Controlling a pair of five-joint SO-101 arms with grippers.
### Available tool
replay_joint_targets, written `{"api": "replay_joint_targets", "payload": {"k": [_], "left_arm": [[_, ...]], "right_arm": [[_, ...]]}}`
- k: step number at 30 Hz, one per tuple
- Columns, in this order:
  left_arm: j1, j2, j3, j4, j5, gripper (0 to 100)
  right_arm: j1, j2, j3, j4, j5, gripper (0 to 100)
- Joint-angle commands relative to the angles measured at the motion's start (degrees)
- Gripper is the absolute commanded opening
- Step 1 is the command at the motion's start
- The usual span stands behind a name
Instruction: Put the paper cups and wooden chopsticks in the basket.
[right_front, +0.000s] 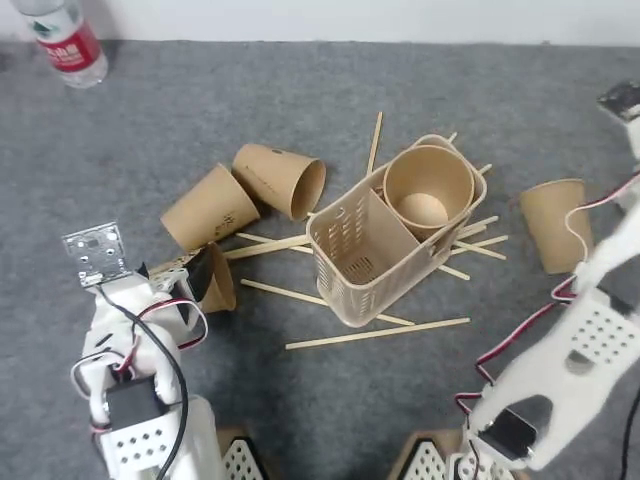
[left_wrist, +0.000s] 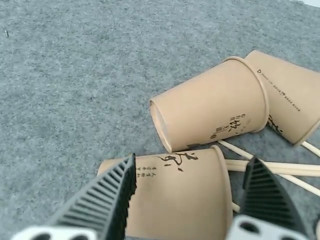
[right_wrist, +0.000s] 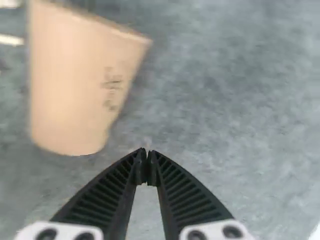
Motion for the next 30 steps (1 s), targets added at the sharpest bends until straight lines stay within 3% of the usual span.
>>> {"api": "replay_joint_targets", "payload": {"k": [1,5,11,19,24,26,30], "left_arm": [[-0.44,-0.44,-0.57,-1.14,0.09,33],[-0.44,-0.44,-0.57,-1.14,0.09,33],[-0.44,-0.44,-0.57,-1.14,0.09,33],[-0.44,-0.44,-0.57,-1.41,0.09,33],[-0.26,-0.44,-0.57,-1.49,0.09,33],[-0.26,-0.44,-0.57,-1.49,0.09,33],[-0.35,-0.44,-0.57,-1.49,0.09,33]], "right_arm": [[-2.68,-7.16,3.96,-1.63,-3.43,0.9],[-3.12,-3.47,5.45,-5.93,-6.86,0.8],[-1.01,5.85,5.36,-1.71,-6.59,0.7],[2.77,6.73,11.34,2.33,0.0,0.7],[2.77,-1.45,14.68,1.71,4.57,0.7],[-0.4,-5.41,14.68,-0.84,1.58,0.8],[-9.1,-10.15,14.77,-12.79,-13.1,0.8]]}}
